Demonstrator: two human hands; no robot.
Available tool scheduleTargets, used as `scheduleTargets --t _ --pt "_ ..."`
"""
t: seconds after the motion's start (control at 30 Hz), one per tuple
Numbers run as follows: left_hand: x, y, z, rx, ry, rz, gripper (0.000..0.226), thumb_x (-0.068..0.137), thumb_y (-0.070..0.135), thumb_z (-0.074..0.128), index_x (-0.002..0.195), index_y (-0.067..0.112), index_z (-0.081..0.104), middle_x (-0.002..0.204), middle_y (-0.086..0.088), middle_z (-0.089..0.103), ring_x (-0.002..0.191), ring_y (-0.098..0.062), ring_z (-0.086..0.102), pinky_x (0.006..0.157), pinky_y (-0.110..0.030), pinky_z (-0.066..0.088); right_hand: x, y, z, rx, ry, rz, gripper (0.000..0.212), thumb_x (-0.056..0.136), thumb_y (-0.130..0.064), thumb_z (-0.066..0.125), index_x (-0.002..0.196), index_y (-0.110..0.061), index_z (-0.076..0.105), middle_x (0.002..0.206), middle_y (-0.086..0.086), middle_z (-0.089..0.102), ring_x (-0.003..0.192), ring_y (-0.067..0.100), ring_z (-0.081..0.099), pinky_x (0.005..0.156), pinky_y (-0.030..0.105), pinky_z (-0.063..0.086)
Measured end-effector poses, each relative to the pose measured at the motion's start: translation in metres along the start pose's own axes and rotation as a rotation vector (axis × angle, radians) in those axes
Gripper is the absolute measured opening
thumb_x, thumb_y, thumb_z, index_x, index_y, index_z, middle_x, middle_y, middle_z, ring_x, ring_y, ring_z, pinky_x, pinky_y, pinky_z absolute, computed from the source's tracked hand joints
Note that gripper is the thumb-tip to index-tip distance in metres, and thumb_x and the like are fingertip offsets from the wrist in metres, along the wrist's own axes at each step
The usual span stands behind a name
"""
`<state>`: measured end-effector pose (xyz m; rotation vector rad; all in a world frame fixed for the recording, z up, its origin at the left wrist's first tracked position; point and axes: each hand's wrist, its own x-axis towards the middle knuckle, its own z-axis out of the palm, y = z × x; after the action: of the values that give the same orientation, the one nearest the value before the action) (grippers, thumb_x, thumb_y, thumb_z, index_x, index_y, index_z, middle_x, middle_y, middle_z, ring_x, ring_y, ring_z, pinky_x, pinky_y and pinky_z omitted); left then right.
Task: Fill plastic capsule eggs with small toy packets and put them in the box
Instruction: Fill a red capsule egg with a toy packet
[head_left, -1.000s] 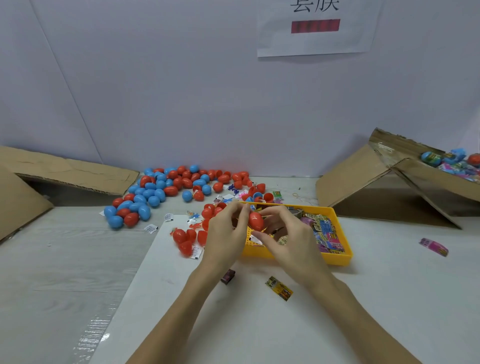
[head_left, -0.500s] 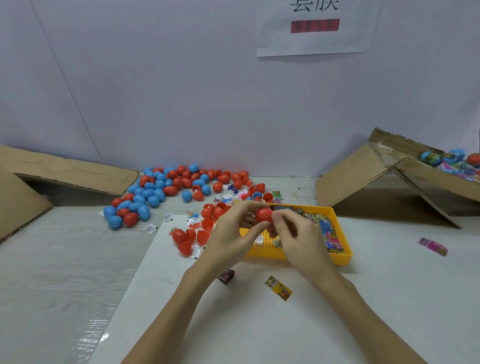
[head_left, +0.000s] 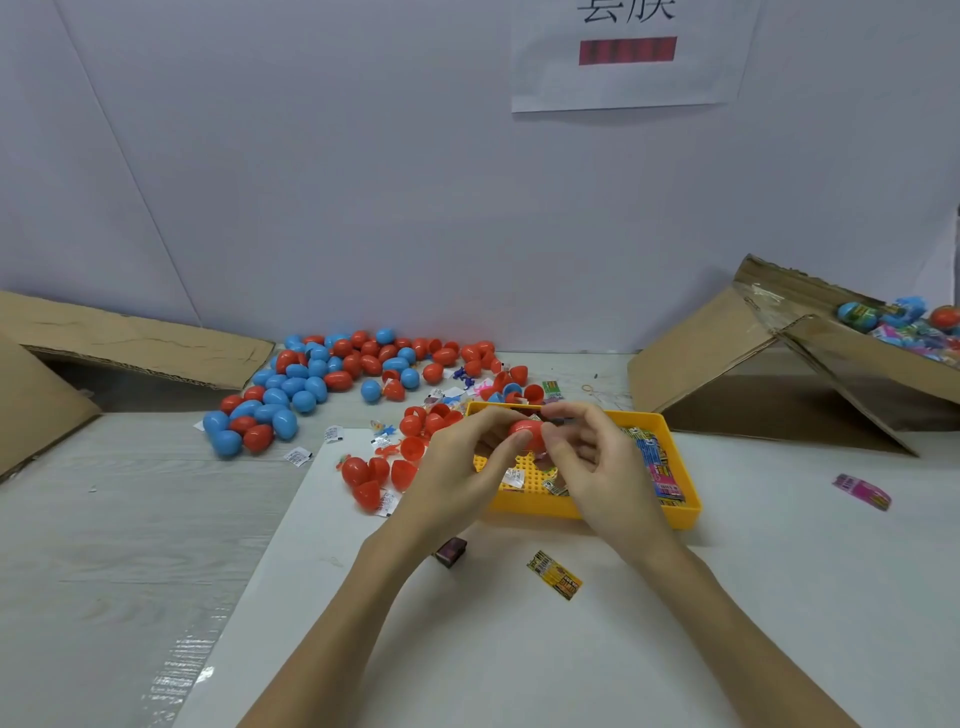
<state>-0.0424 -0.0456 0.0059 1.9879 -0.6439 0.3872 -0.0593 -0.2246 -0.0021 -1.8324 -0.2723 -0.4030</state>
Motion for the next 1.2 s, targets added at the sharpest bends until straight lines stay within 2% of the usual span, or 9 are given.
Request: scheduleTargets --t 0.2,0.33,0.47,0.67,0.73,0.8,0.87,1.03,1.2 --pt "-0.001 0.000 0.000 0.008 -0.052 0.031 0.037 0.099 0.028 0.066 0.135 0.028 0.058 0.115 0.013 0.063 0.101 -0.010 0.065 0.081 -0.023 0.057 0.001 0.001 0.000 -0.001 0.036 0.040 0.021 0.099 -0.033 0.063 0.112 -0.018 0.071 0.089 -0.006 0.075 0.079 0.010 0.074 0.062 0.025 0.059" --pt "0.000 -0.004 0.001 0.093 0.009 0.056 0.027 0.099 0.024 0.066 0.126 0.025 0.062 0.116 0.012 0.063 0.101 -0.010 0.063 0.081 -0.023 0.055 0.004 0.001 -0.005 -0.035 -0.011 0.019 0.020 0.104 -0.027 0.059 0.120 -0.020 0.065 0.097 -0.006 0.075 0.087 0.010 0.073 0.069 0.027 0.061" --pt "0.001 -0.008 -0.001 0.118 0.114 -0.034 0.023 0.101 0.027 0.063 0.124 0.024 0.062 0.111 0.013 0.065 0.099 -0.002 0.061 0.077 -0.015 0.051 0.008 0.013 -0.017 -0.446 -0.048 -0.067 0.012 0.096 -0.032 0.072 0.097 -0.021 0.075 0.098 -0.009 0.067 0.093 0.005 0.063 0.077 0.022 0.051" --pt "0.002 -0.012 -0.004 0.178 0.163 -0.082 0.023 0.101 0.029 0.062 0.122 0.022 0.065 0.109 0.010 0.067 0.097 -0.001 0.060 0.074 -0.011 0.047 0.008 0.021 -0.024 -0.786 -0.271 -0.023 0.038 0.105 -0.049 0.049 0.112 -0.029 0.080 0.119 -0.009 0.067 0.116 0.015 0.052 0.100 0.038 0.045" --pt "0.002 -0.012 -0.003 0.181 0.156 -0.080 0.022 0.101 0.030 0.062 0.121 0.023 0.065 0.108 0.010 0.067 0.097 -0.001 0.060 0.074 -0.012 0.047 0.008 0.017 -0.024 -0.754 -0.270 -0.058 0.037 0.106 -0.045 0.047 0.118 -0.029 0.078 0.118 -0.014 0.069 0.111 0.005 0.057 0.099 0.030 0.046" --pt "0.002 -0.012 -0.002 0.185 0.154 -0.078 0.022 0.100 0.030 0.063 0.121 0.023 0.066 0.108 0.011 0.067 0.097 -0.001 0.061 0.074 -0.012 0.048 0.007 0.010 -0.024 -0.579 -0.250 -0.064 0.038 0.105 -0.047 0.045 0.127 -0.033 0.073 0.115 -0.026 0.066 0.099 -0.012 0.060 0.085 0.008 0.045" --pt "0.001 -0.012 -0.001 0.187 0.159 -0.079 0.023 0.100 0.031 0.064 0.121 0.023 0.066 0.107 0.012 0.066 0.097 0.001 0.060 0.073 -0.010 0.047 0.006 0.006 -0.027 -0.440 -0.208 -0.034 0.044 0.100 -0.053 0.043 0.129 -0.034 0.071 0.114 -0.029 0.065 0.097 -0.020 0.058 0.077 0.003 0.045" --pt "0.001 -0.011 -0.002 0.185 0.146 -0.074 0.019 0.099 0.030 0.064 0.118 0.025 0.066 0.103 0.016 0.064 0.099 0.004 0.058 0.072 -0.010 0.047 0.012 0.013 -0.040 -0.568 -0.099 -0.039 0.017 0.102 -0.029 0.064 0.104 -0.023 0.080 0.099 -0.009 0.076 0.094 0.007 0.067 0.081 0.029 0.055" --pt "0.001 -0.013 -0.002 0.204 0.136 -0.064 0.018 0.100 0.031 0.064 0.117 0.026 0.066 0.103 0.016 0.065 0.098 0.003 0.058 0.073 -0.010 0.047 0.011 0.016 -0.043 -0.641 -0.297 0.007 0.026 0.100 -0.046 0.061 0.102 -0.032 0.083 0.109 -0.014 0.067 0.103 0.004 0.057 0.087 0.027 0.047"
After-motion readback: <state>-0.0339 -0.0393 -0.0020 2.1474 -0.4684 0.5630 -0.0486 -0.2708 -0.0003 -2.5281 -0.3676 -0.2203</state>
